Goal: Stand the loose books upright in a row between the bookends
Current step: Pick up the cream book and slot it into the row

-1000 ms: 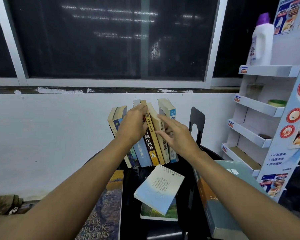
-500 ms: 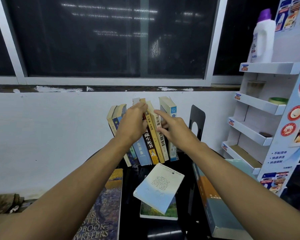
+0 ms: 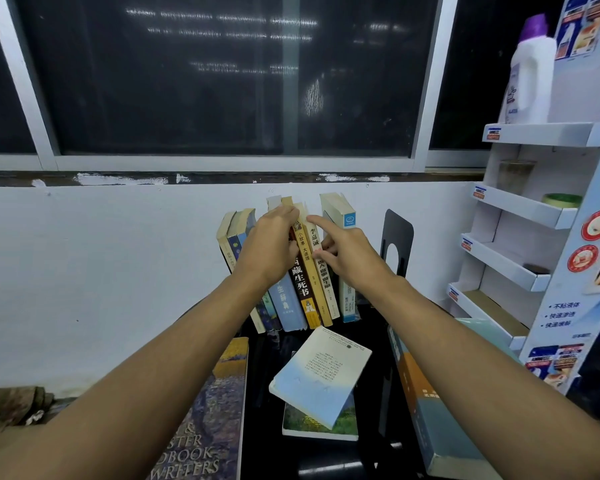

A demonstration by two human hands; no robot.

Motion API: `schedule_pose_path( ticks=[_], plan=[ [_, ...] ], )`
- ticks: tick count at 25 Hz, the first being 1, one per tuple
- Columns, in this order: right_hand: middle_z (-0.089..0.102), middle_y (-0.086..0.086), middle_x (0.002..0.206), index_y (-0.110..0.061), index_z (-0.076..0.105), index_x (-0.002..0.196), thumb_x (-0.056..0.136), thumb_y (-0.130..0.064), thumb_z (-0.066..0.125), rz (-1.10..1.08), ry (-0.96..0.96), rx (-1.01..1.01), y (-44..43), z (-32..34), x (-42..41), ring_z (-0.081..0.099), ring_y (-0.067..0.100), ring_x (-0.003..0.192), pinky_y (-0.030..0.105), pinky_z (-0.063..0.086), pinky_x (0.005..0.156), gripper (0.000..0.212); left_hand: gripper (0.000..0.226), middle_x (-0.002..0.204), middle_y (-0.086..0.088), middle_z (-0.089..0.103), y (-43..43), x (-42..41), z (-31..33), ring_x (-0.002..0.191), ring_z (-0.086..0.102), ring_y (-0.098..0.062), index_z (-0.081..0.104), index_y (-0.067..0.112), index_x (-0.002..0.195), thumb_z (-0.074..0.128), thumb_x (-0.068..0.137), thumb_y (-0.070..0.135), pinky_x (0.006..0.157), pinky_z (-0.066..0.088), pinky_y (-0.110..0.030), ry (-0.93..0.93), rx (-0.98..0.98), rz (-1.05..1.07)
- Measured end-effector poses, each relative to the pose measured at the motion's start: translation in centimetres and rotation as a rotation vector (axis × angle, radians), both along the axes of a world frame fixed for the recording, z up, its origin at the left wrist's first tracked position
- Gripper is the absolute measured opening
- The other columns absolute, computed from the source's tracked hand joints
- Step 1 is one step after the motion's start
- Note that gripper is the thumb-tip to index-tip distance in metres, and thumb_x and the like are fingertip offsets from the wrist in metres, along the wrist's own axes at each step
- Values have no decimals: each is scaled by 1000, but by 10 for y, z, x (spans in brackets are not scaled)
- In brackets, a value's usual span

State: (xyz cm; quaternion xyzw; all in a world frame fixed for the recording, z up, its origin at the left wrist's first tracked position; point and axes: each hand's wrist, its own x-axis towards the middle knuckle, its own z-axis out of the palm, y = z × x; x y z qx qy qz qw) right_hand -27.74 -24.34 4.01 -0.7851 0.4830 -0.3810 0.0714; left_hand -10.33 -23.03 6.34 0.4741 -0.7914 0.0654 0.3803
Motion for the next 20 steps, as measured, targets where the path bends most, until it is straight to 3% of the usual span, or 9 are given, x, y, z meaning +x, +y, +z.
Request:
schedule_pose_path(
  ticks=[5, 9, 11, 15, 20],
  plan=[
    [62, -11, 88, -35, 37, 151, 97, -14, 64, -4, 18, 23, 9, 1, 1, 68, 9, 89, 40, 61, 85, 64, 40, 126, -8, 60, 7, -3, 3, 117, 54, -22, 59, 4, 128, 65, 89, 8, 103, 40, -36, -8, 48, 16],
    [65, 0, 115, -38, 19, 157, 96, -23, 67, -34, 178, 15, 25, 4, -10, 63, 17, 104, 42, 57, 89, 79, 58, 144, -3, 49, 15, -7, 5, 132, 46, -22, 48, 8, 145, 66, 91, 20, 114, 32, -35, 8, 103, 20],
    [62, 3, 126, -34, 25, 156, 94, -32, 69, -94, 225, -24, 36, 9, -22, 61, 19, 110, 43, 56, 90, 76, 61, 149, -2, 44, 25, -13, 5, 137, 41, -20, 46, 10, 147, 67, 91, 21, 118, 31, -40, 34, 62, -8],
    [58, -1, 138, -31, 41, 149, 93, -45, 66, -148, 303, -44, 64, 13, -53, 57, 16, 118, 44, 55, 90, 63, 56, 143, 0, 47, 52, -36, 1, 134, 41, -12, 48, 13, 146, 65, 93, 22, 105, 24, -15, 65, 45, -141],
    [56, -3, 137, -28, 50, 142, 92, -55, 62, -261, 425, 50, 106, 1, -116, 50, 18, 127, 41, 47, 100, 58, 59, 147, -5, 50, 78, -79, -23, 137, 43, -18, 47, 14, 147, 64, 95, 36, 111, 30, -25, -37, 251, -218]
  ],
)
